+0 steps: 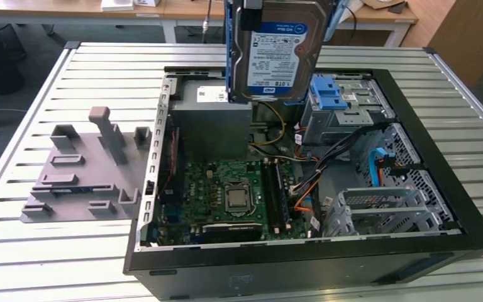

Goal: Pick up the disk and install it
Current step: 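Insert the disk into the insertion slot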

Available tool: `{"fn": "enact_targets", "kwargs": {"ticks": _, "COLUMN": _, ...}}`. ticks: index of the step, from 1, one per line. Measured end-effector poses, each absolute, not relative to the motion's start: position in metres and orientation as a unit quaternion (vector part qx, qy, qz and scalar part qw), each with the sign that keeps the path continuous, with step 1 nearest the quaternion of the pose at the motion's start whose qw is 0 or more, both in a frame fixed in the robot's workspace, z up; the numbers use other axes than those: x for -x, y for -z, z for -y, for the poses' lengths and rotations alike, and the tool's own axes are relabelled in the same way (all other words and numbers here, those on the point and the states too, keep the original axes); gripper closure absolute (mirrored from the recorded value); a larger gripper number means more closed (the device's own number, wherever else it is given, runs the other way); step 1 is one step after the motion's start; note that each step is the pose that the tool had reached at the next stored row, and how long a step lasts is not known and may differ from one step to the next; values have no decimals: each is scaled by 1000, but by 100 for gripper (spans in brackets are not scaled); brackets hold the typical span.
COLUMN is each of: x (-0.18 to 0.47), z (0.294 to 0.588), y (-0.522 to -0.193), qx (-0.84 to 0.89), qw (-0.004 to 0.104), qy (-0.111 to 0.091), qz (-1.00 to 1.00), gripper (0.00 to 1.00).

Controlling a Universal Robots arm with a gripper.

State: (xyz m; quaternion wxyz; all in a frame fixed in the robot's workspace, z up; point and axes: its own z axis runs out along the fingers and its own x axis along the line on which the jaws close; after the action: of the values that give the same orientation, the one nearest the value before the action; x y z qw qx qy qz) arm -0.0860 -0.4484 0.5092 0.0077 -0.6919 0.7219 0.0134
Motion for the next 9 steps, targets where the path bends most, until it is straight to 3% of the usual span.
{"fn": "enact_targets", "kwargs": {"ticks": 9, "x": 86, "z": 460, "y": -509, "qx": 692, "qw": 7, "qy": -13, "qz": -722, "gripper": 64}}
